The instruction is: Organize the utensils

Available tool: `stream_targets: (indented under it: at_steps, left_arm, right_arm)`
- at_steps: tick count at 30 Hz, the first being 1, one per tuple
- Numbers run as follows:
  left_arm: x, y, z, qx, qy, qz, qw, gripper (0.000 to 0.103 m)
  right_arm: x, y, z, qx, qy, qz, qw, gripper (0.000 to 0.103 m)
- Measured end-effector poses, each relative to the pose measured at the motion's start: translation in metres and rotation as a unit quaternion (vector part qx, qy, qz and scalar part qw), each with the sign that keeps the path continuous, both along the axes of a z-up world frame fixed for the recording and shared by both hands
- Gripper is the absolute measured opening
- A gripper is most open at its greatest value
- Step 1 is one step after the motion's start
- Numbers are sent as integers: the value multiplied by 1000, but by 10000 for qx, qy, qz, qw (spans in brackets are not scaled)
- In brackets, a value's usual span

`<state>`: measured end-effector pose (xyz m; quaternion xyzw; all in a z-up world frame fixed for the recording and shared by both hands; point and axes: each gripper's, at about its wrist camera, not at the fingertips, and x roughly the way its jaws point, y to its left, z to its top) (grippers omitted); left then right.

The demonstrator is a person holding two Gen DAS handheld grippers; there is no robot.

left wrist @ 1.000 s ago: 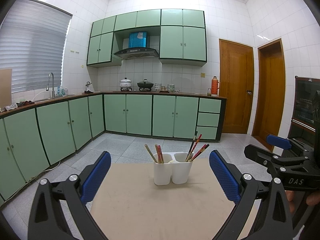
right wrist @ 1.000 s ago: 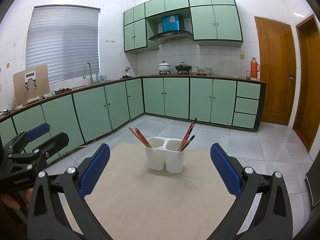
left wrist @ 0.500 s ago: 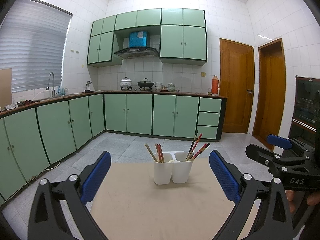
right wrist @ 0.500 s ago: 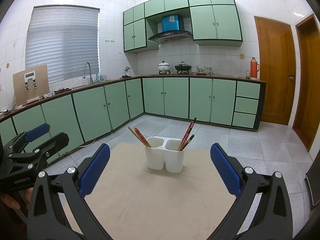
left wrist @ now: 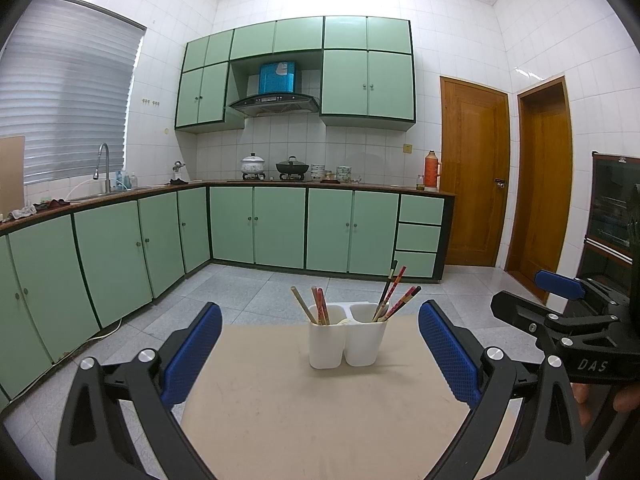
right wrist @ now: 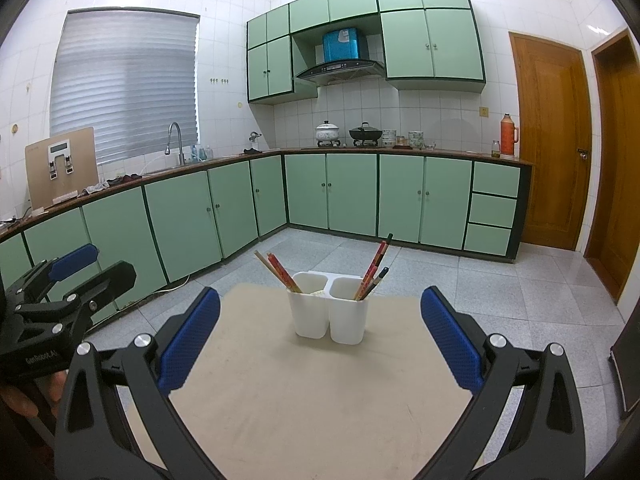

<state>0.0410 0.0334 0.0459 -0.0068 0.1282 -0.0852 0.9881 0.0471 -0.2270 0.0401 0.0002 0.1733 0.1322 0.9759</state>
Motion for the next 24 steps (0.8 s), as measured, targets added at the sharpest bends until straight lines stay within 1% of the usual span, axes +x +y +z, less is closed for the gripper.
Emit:
stream_targets:
  at_steps: [24]
  left_arm:
    - [4,0,0,-55,82,10,10000,97]
  right_arm:
    - [3,-8,-10,-14,59,-32,10000,98]
